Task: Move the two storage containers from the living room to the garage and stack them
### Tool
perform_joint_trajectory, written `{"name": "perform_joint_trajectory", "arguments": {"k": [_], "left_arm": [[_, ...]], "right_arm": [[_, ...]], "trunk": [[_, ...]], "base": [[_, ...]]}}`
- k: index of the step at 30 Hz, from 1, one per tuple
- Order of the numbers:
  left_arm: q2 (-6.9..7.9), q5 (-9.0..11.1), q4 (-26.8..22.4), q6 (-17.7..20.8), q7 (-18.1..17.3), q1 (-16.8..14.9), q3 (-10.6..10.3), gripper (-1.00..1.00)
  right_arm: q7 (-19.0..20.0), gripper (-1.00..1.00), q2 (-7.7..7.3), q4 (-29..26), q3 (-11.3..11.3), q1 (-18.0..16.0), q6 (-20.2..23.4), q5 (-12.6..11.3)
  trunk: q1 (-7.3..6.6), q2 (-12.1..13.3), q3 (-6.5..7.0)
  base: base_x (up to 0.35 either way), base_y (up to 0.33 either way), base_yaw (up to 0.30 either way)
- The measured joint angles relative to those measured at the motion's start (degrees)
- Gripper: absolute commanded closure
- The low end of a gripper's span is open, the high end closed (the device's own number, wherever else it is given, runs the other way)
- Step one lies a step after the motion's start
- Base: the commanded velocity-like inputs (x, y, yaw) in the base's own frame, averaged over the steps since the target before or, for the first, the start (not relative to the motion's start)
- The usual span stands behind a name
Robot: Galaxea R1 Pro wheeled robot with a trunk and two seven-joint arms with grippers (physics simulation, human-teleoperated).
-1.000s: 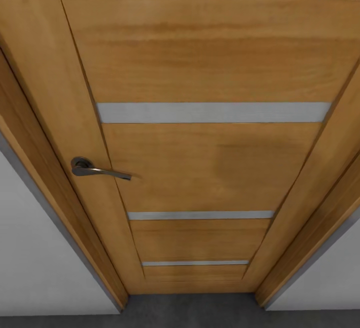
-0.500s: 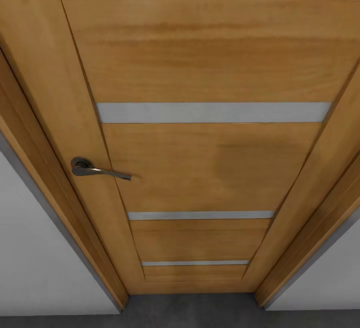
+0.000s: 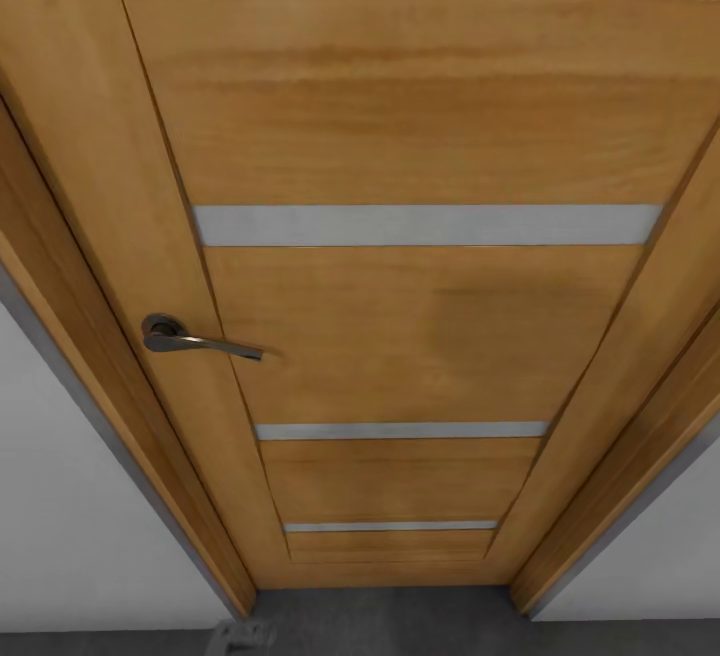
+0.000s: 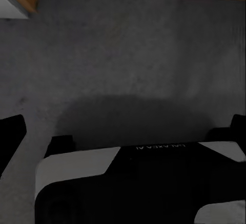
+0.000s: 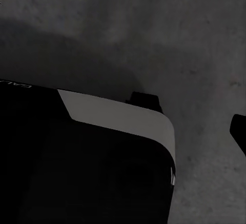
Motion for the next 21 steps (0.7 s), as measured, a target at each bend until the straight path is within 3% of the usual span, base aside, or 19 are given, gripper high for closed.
{"name": "perform_joint_trajectory", "arguments": {"k": [12, 21], "left_arm": [[-2.26, 0.0, -2.2, 0.3, 0.6, -0.8, -4.3, -1.0], [-2.98, 0.0, -2.5, 0.4, 2.0, -3.8, -4.9, -1.0]], "right_arm": [[0.0, -1.0, -0.08, 0.0, 0.0, 0.0, 0.0, 0.0], [0.0, -1.0, -0.08, 0.0, 0.0, 0.0, 0.0, 0.0]], "trunk": [[0.0, 0.0, 0.0], [0.0, 0.0, 0.0]], "base": [[0.0, 0.0, 0.0], [0.0, 0.0, 0.0]]}}
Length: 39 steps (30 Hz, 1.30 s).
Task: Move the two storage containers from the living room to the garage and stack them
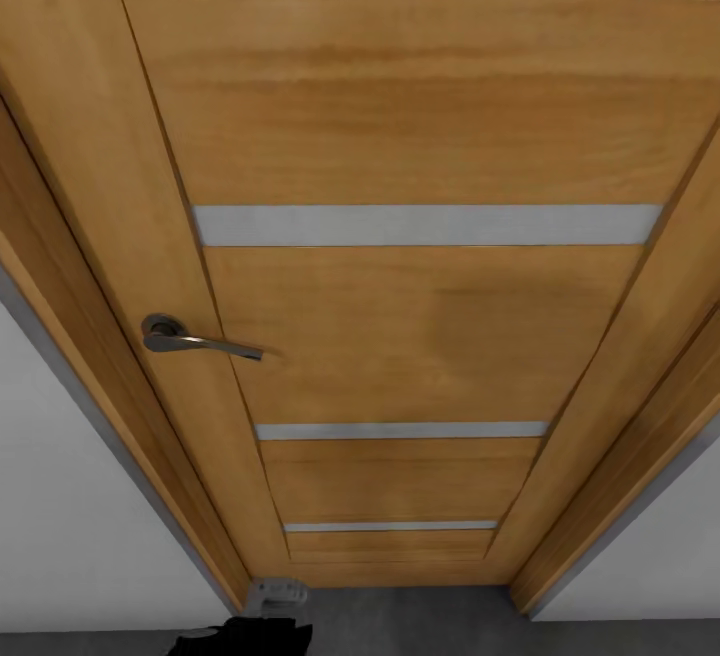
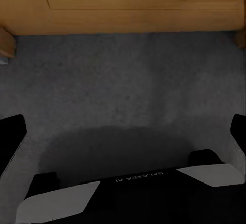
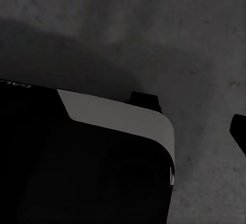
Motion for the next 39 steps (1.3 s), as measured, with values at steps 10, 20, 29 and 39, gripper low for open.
{"name": "perform_joint_trajectory", "arguments": {"k": [10, 20, 29, 39], "left_arm": [[-0.2, 0.0, -0.2, 6.2, 0.1, -6.7, 0.1, -1.0], [-0.89, 0.0, -0.3, 9.4, 0.2, -20.3, 0.2, -1.0], [-0.63, 0.2, -0.2, 9.4, 1.8, -24.5, 2.6, -1.0], [-0.31, -0.2, 0.1, 9.5, 4.5, -28.3, 4.4, -1.0]], "right_arm": [[0.0, -1.0, 0.01, 0.0, 0.0, 0.0, 0.0, 0.0], [0.0, -1.0, 0.09, 0.0, 0.0, 0.0, 0.0, 0.0], [0.0, -1.0, 0.09, 0.0, 0.0, 0.0, 0.0, 0.1], [0.0, -1.0, 0.09, -0.1, 0.1, 0.0, -0.1, 0.1]], "trunk": [[0.0, 0.0, 0.01], [0.0, 0.0, 0.01], [0.0, 0.0, 0.0], [0.0, 0.0, 0.0]], "base": [[0.0, 0.0, 0.0], [0.0, 0.0, 0.0], [0.0, 0.0, 0.0], [0.0, 0.0, 0.0]]}}
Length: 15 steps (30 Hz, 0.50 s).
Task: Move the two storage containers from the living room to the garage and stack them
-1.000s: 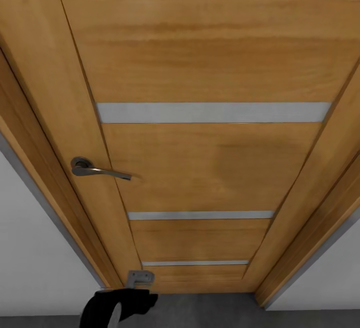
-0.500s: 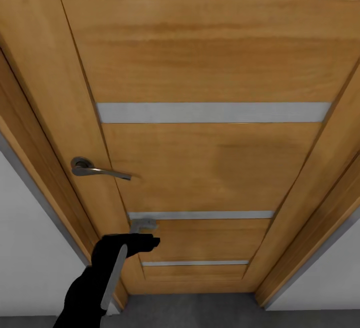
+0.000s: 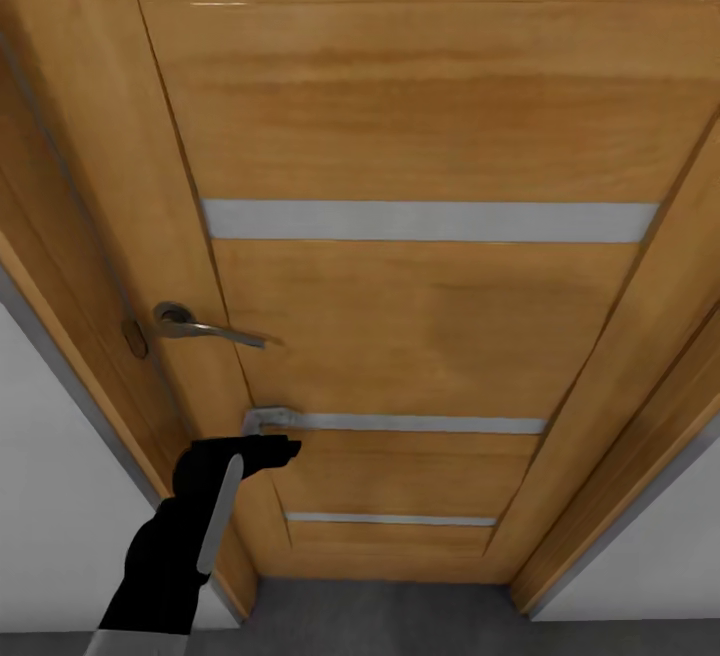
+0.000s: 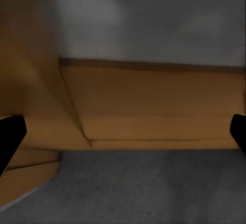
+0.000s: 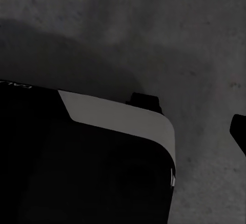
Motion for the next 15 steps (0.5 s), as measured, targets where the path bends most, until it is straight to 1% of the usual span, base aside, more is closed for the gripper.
{"name": "perform_joint_trajectory", "arguments": {"k": [2, 5, 6, 7, 11, 15], "left_arm": [[0.04, 0.4, 0.0, 0.3, 0.0, -0.6, 0.5, -1.0], [0.13, -0.1, 0.1, -0.1, 0.1, -2.0, 2.1, -1.0], [0.15, 0.4, 0.2, 0.2, 0.0, -2.5, 2.8, -1.0], [0.18, -0.2, 0.2, 0.0, 0.1, -3.0, 3.1, -1.0], [0.3, -0.2, 0.3, 0.0, 0.1, -4.6, 3.7, -1.0], [0.32, -0.3, 0.4, -0.1, 0.1, -5.1, 3.8, -1.0]], "right_arm": [[0.0, -1.0, 0.0, 0.0, 0.0, 0.0, 0.0, 0.0], [0.0, -1.0, 0.0, 0.0, 0.0, 0.0, 0.0, 0.0], [0.0, -1.0, 0.0, 0.0, 0.0, 0.0, 0.0, 0.0], [0.0, -1.0, 0.0, 0.0, 0.0, 0.0, 0.0, 0.0], [0.0, -1.0, 0.0, 0.0, 0.0, 0.0, 0.0, 0.0], [0.0, -1.0, 0.0, 0.0, 0.0, 0.0, 0.0, 0.0]], "trunk": [[0.0, 0.0, 0.0], [0.0, 0.0, 0.01], [0.0, 0.0, 0.0], [0.0, 0.0, 0.01], [0.0, 0.0, 0.01], [0.0, 0.0, 0.0]], "base": [[0.0, 0.0, 0.0], [0.0, 0.0, 0.0], [0.0, 0.0, 0.0], [0.0, 0.0, 0.0], [0.0, 0.0, 0.0], [0.0, 0.0, 0.0]]}}
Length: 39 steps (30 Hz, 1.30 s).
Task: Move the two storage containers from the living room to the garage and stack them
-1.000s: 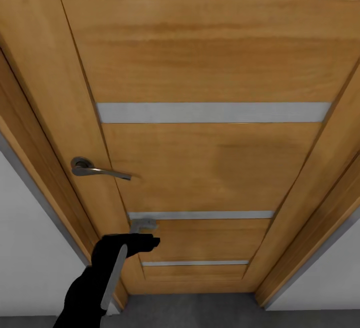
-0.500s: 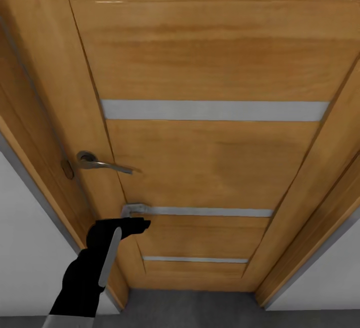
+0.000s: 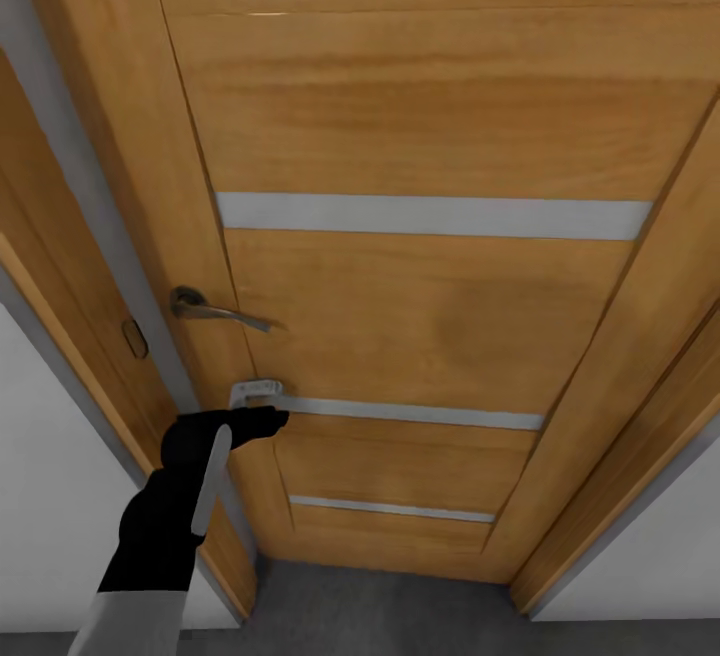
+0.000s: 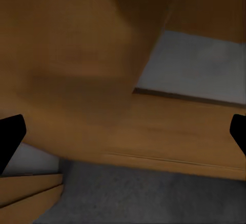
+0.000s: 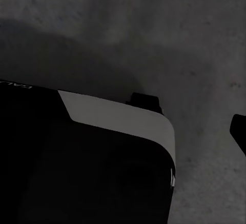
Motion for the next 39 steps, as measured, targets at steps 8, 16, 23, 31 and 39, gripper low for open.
{"name": "perform_joint_trajectory", "arguments": {"k": [8, 16, 23, 31, 39], "left_arm": [[0.0, 0.2, 2.1, -0.1, 0.0, -1.6, 0.1, -1.0], [0.01, 0.3, 9.0, -0.3, 0.0, -4.9, 0.1, -1.0], [-0.03, 0.1, 20.0, -1.7, 0.0, -11.1, 0.1, -1.0], [-0.04, 0.2, 31.8, -6.4, 0.1, -17.7, 4.1, -1.0], [-0.07, 0.2, 45.9, -18.2, 0.1, -22.8, 4.6, -1.0]], "right_arm": [[0.0, -1.0, 0.0, 0.0, 0.0, 0.0, 0.0, 0.0], [0.1, -1.0, 0.0, 0.0, 0.0, 0.0, 0.0, 0.0], [0.1, -1.0, 0.0, 0.0, 0.0, 0.0, 0.1, 0.0], [0.1, -1.0, 0.03, 0.0, 0.0, 0.0, 0.1, 0.0], [0.1, -1.0, 0.07, 0.0, 0.0, 0.0, 0.1, 0.0]], "trunk": [[0.0, 0.0, 0.01], [0.0, 0.0, 0.01], [0.0, 0.0, 0.01], [0.0, 0.0, 0.01], [0.0, 0.0, 0.01]], "base": [[0.0, 0.0, 0.0], [0.0, 0.0, 0.0], [0.0, 0.0, 0.0], [0.0, 0.0, 0.0], [0.0, 0.0, 0.0]]}}
